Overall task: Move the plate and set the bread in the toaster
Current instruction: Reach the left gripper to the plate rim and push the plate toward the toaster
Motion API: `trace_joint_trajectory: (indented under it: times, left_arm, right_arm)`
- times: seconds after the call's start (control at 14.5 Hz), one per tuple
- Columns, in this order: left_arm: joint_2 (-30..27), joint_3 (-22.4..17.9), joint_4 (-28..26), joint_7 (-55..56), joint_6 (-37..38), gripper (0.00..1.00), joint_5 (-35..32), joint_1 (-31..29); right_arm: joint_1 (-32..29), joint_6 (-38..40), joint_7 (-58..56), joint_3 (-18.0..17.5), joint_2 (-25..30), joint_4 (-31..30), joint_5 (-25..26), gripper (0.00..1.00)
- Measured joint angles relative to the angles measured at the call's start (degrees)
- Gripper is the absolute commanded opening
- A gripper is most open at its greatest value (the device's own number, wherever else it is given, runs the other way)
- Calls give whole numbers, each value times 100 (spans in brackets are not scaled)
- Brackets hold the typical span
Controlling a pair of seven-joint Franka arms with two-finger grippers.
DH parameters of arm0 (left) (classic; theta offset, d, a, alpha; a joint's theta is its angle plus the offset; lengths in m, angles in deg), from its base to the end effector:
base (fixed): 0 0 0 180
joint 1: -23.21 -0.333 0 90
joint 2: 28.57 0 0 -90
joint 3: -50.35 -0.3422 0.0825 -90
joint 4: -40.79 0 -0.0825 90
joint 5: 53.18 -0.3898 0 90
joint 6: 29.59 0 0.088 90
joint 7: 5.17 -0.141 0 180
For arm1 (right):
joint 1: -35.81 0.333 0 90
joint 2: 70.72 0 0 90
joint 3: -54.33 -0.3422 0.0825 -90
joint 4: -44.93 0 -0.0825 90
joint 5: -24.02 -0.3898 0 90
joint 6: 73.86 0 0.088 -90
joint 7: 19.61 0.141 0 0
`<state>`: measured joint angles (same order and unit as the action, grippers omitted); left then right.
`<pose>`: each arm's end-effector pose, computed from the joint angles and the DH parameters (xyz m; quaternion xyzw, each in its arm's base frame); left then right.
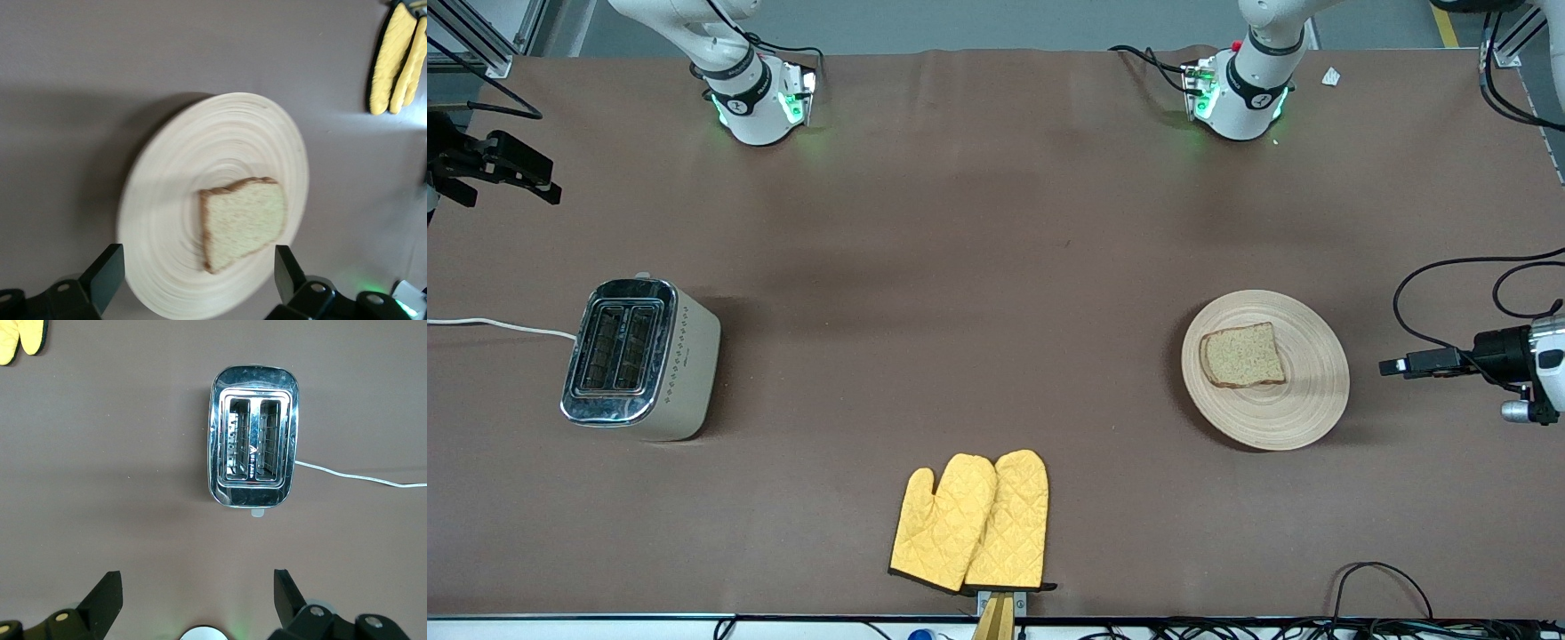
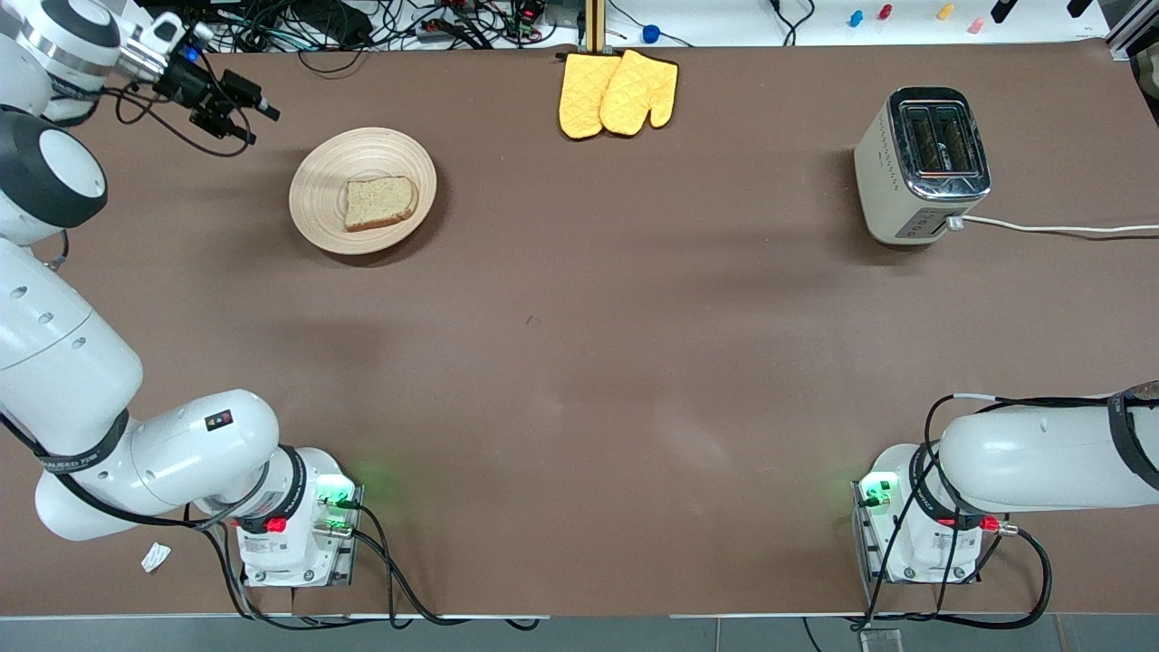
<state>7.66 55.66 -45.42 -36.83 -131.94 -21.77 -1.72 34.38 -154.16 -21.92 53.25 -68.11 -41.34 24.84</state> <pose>0.6646 0.1808 0.2777 0.9460 0.0075 -0.0306 0.3227 0.5247 -0.0051 0.6577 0.9994 0.0161 -0.0295 0.0068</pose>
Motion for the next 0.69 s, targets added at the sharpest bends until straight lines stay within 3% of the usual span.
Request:
trace_joint_trajectory:
  times: [0.14,0.28,0.69]
  left_arm:
    - [450,3,232,-662,-13,91,6,-188]
    - [853,8,402,-1271,-107,77,29,-331]
    - [1465,53,486,-1784,-92,68,474,-369]
  right_arm:
    - [0,0,0,0,0,-1,0,100]
    - [0,0,0,0,0,-1,0,100]
    - [0,0,0,0,0,-2,-6,100]
